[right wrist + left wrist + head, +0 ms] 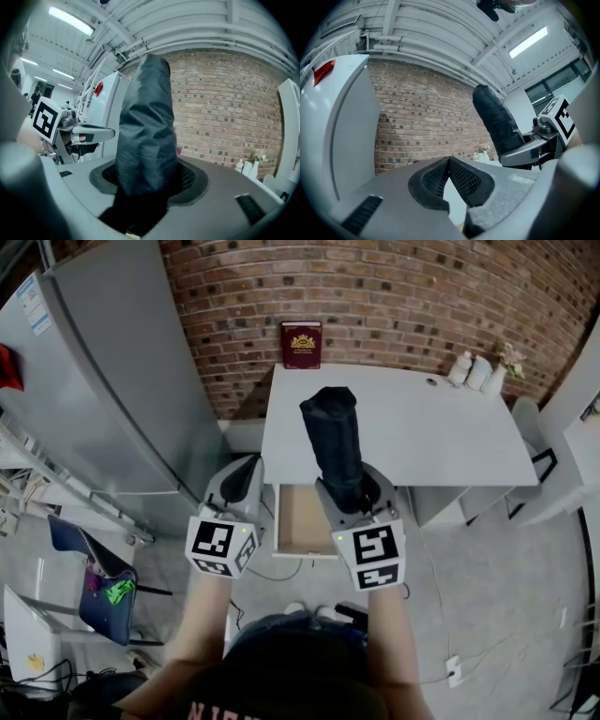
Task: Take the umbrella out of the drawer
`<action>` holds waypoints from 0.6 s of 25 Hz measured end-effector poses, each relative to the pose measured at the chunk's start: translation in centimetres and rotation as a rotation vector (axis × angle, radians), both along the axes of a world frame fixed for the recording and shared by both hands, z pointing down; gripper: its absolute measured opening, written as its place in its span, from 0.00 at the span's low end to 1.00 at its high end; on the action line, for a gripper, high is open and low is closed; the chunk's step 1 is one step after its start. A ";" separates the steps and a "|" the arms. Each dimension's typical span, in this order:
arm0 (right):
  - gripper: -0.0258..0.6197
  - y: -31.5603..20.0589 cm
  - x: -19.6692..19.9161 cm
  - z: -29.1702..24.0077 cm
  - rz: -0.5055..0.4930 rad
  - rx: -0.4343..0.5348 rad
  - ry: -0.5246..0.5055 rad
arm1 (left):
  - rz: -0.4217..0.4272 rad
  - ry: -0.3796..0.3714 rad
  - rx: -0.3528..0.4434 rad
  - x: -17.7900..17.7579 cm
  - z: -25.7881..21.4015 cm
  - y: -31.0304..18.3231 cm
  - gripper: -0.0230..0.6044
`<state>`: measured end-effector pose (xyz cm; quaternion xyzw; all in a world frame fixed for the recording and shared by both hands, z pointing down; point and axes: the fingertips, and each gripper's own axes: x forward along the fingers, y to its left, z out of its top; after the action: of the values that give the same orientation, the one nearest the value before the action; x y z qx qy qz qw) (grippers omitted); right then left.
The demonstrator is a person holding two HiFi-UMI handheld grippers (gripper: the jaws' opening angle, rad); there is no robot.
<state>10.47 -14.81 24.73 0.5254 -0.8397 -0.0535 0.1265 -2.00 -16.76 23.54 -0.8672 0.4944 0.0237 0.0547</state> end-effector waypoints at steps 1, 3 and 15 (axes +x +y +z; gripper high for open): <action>0.42 0.2 0.5 -0.4 0.005 0.020 -0.001 | 0.002 -0.002 0.010 0.4 -0.3 0.2 0.03; 0.42 0.5 1.5 -1.3 0.011 0.066 -0.016 | 0.005 -0.009 0.029 1.0 -1.0 0.5 0.03; 0.42 1.1 7.1 -5.2 0.044 0.246 -0.170 | 0.007 0.010 0.108 1.4 -4.1 0.6 0.03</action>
<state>17.61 -13.67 19.53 0.5577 -0.8228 -0.1087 -0.0095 -0.57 -16.16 19.44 -0.8646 0.4895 0.0549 0.0989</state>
